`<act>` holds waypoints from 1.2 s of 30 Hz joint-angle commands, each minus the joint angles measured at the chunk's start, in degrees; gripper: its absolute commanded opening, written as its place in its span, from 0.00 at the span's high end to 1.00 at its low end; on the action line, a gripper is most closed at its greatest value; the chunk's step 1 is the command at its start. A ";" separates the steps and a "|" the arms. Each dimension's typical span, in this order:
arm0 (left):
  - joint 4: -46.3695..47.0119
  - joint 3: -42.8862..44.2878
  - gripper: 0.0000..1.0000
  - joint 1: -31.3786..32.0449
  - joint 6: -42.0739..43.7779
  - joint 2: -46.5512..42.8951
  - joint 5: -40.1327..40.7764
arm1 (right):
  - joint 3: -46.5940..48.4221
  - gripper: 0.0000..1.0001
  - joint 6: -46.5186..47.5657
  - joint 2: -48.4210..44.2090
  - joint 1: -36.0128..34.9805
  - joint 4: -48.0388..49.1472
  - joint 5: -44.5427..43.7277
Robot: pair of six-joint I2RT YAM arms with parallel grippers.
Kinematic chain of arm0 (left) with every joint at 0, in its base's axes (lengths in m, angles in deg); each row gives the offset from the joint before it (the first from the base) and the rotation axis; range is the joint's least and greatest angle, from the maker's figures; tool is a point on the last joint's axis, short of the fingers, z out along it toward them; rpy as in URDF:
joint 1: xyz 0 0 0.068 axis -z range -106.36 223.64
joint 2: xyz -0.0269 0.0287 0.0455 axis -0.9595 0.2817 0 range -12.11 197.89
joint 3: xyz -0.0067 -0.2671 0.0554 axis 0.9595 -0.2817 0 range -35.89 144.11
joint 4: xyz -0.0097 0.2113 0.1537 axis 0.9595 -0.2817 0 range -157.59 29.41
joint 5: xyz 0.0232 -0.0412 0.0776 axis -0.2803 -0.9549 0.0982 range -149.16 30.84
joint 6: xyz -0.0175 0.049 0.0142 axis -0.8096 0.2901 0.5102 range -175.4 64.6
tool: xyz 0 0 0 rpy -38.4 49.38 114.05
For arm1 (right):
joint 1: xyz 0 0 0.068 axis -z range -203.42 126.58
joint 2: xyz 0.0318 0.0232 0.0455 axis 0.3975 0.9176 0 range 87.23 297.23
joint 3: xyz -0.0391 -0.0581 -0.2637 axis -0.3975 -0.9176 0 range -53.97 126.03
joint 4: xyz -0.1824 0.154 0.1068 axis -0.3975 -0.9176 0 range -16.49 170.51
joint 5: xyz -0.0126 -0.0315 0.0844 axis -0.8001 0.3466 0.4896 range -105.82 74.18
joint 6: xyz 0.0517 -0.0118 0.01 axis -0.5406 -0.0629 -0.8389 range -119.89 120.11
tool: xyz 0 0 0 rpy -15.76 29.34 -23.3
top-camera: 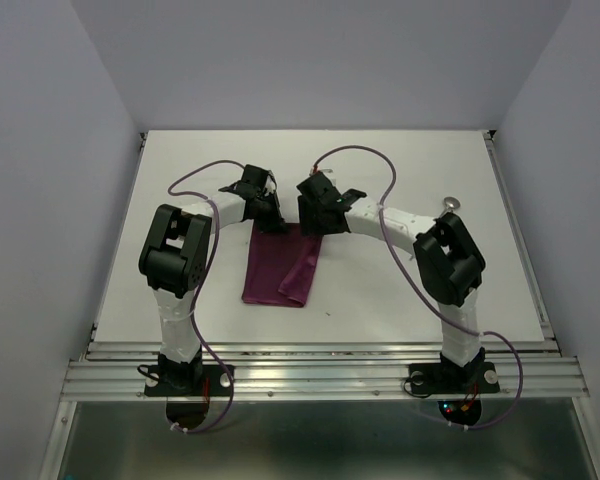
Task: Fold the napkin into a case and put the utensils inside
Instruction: Fold the lower triangle-folded napkin at the center of the board.
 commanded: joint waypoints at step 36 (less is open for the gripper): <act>-1.93 -1.05 1.00 0.21 1.89 0.99 2.47 | 4.87 0.26 -4.12 3.06 2.66 -1.81 -6.63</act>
